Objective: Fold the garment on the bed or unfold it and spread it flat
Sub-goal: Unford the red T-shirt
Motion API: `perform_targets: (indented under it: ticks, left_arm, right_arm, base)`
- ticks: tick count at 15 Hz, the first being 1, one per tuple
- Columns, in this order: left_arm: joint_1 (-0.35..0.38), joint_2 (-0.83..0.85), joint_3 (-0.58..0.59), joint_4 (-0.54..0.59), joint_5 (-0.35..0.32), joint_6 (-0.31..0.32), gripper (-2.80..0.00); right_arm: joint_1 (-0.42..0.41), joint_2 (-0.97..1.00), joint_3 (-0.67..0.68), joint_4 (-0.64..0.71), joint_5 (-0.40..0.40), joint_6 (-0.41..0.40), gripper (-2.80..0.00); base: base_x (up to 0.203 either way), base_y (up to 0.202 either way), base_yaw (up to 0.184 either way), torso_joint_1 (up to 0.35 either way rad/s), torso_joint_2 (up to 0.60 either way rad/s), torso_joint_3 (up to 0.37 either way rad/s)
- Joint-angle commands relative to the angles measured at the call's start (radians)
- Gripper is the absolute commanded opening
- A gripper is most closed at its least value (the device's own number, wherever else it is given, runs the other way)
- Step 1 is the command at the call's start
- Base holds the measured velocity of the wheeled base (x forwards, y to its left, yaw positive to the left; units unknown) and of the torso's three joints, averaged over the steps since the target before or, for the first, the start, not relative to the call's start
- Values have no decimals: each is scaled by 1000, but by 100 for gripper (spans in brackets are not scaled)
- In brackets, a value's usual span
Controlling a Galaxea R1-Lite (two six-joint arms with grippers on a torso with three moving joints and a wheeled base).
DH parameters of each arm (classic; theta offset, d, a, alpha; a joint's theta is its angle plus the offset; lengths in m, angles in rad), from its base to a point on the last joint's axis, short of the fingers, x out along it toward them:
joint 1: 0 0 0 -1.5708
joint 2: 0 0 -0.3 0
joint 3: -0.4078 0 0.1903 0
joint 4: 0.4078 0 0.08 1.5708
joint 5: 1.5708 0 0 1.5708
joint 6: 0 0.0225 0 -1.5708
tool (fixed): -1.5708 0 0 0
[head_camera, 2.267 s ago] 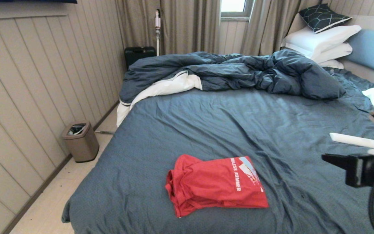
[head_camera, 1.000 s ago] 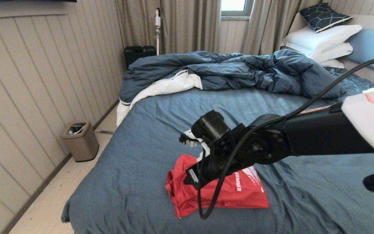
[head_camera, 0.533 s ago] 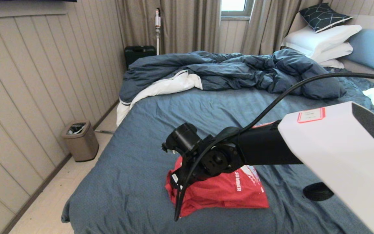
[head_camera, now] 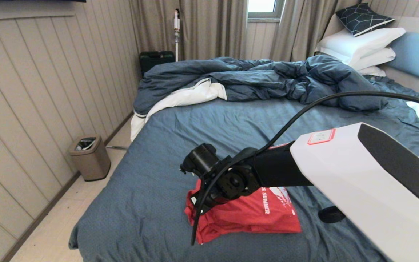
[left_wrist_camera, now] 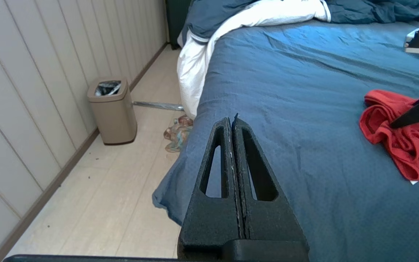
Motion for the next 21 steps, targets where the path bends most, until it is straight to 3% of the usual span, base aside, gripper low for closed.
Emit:
perform_targets:
  ticks: [1,7,11,17,21]
  left_arm:
    - [0,0,0,-1,0,0,-280]
    - [0,0,0,-1,-2,2,-280]
    - [0,0,0,-1,-2,3,-280]
    - [1,0,0,-1,-2,4,-280]
    - [0,0,0,-1,-2,4,-280]
  right_arm:
    - [-3,-9,6,3,-1,0,-280]
    - [-23,-78,13,7,-19,0,-280]
    - [-121,-210,38,10,-21,-12,-280]
    - [-421,-398,176,5,-10,-86,-280]
    - [-682,-442,301,-21,77,-148,-280]
  base:
    - [0,0,0,0,0,0]
    - [0,0,0,0,0,0]
    - [0,0,0,0,0,0]
    - [0,0,0,0,0,0]
    - [0,0,0,0,0,0]
